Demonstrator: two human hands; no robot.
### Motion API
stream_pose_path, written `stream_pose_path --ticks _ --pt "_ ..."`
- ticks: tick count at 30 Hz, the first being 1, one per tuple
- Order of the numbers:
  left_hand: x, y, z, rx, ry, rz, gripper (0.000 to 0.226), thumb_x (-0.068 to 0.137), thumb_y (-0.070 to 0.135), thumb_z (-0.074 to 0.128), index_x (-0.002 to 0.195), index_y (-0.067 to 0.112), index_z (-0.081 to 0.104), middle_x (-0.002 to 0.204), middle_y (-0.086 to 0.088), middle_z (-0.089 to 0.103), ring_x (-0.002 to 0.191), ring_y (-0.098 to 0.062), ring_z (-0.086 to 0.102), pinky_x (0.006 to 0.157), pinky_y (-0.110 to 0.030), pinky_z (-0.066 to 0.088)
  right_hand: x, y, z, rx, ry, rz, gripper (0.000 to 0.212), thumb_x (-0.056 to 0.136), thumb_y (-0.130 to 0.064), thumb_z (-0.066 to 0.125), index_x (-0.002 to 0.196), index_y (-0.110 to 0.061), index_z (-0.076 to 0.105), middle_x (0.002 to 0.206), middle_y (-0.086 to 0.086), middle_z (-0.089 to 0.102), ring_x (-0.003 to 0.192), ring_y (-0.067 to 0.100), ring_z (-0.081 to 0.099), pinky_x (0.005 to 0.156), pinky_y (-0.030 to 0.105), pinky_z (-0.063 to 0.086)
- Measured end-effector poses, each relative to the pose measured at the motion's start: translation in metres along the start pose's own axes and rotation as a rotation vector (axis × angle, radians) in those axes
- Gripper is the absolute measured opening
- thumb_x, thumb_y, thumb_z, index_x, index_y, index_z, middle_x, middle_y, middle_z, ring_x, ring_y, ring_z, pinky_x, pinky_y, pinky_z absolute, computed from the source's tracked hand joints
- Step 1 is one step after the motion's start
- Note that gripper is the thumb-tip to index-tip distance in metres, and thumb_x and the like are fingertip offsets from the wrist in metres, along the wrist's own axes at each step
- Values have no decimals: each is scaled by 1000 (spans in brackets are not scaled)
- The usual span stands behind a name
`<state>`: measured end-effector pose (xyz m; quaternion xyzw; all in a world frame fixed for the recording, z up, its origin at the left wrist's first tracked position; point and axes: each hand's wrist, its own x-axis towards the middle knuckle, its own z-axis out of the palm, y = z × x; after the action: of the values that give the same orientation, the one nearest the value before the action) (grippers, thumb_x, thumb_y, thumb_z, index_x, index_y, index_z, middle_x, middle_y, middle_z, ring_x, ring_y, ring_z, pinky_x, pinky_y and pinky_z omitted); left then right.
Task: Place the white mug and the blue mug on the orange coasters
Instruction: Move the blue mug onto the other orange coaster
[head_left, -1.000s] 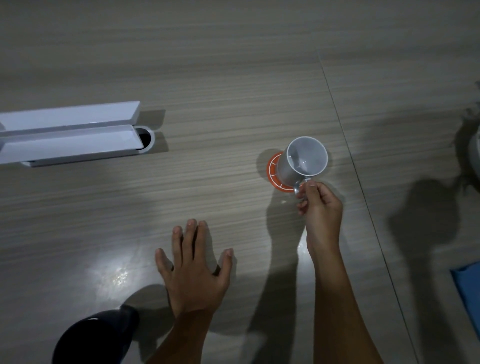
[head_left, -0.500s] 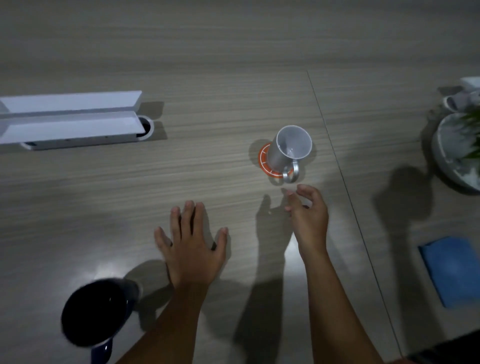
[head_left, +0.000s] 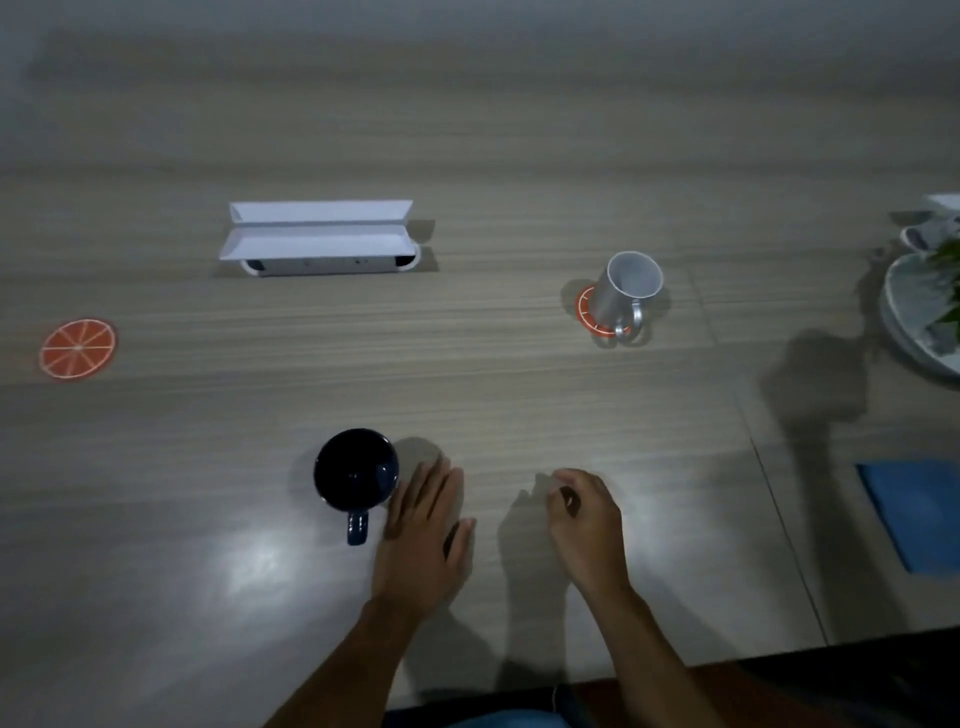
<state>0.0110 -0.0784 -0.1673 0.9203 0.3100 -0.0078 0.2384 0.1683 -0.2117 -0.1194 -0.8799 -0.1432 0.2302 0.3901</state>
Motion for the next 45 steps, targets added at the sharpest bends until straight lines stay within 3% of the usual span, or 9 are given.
stream_pose_path --ticks 4,9,15,18,26,31,34,38,45 --pt "-42 -22 -10 -20 -11 40 60 102 49 36 156 23 27 165 6 20 154 -13 12 124 -27 0 -18 -15 37 -91 -47 -144 35 94 -15 61 128 -8 63 140 10 55 133 23 49 108 14 31" --pt "-85 -51 -19 -101 33 -41 57 99 46 41 151 22 38 161 7 33 150 -14 27 123 -34 19 -30 -22 78 -300 -188 -356 58 93 -25 57 147 -9 43 164 15 29 155 35 14 125 48 16" --pt "-98 -58 -47 -382 154 -199 45 97 35 57 140 25 47 142 10 48 128 -8 50 104 -23 42 -40 -6 95 -593 -275 -430 76 97 -58 32 160 -27 2 169 -1 -12 154 21 -20 125 44 -9" --pt "-88 -52 -63 -567 253 -260 39 94 35 64 130 31 52 128 17 52 113 4 54 92 -22 49 -38 -3 94 -632 -282 -435 76 97 -62 27 160 -30 -2 169 -3 -15 154 19 -21 125 44 -8" --pt "-65 -41 -81 -767 338 -321 8 90 27 72 94 26 65 96 5 66 83 -9 64 70 -26 55 -38 -5 95 -681 -300 -420 75 97 -62 22 159 -29 -6 169 -1 -18 154 21 -22 126 46 -7" --pt "-59 -44 -86 -918 245 -351 9 95 26 66 93 31 72 95 2 71 88 -6 67 78 -25 52 -38 -7 95 -692 -310 -420 76 97 -62 22 159 -29 -5 169 1 -16 154 23 -21 126 46 -6" --pt "-55 -49 -93 -1041 193 -395 18 99 27 59 97 28 76 97 4 78 96 -9 71 88 -34 55 -40 -10 95 -712 -311 -412 77 96 -62 22 160 -27 -4 169 1 -17 154 24 -20 126 47 -5" --pt "-49 -63 -105 -1186 279 -477 22 101 19 55 97 13 76 98 -5 79 102 -24 72 92 -46 56 -43 -20 102 -699 -280 -385 82 93 -64 29 160 -21 6 171 0 -6 156 24 -15 125 50 -3" --pt "-51 -107 -136 -1281 446 -550 25 101 18 54 88 13 73 94 -5 79 100 -26 73 84 -38 58 -39 -71 148 -682 -287 -473 84 90 -65 22 159 -19 14 170 5 10 157 28 -3 124 55 5"
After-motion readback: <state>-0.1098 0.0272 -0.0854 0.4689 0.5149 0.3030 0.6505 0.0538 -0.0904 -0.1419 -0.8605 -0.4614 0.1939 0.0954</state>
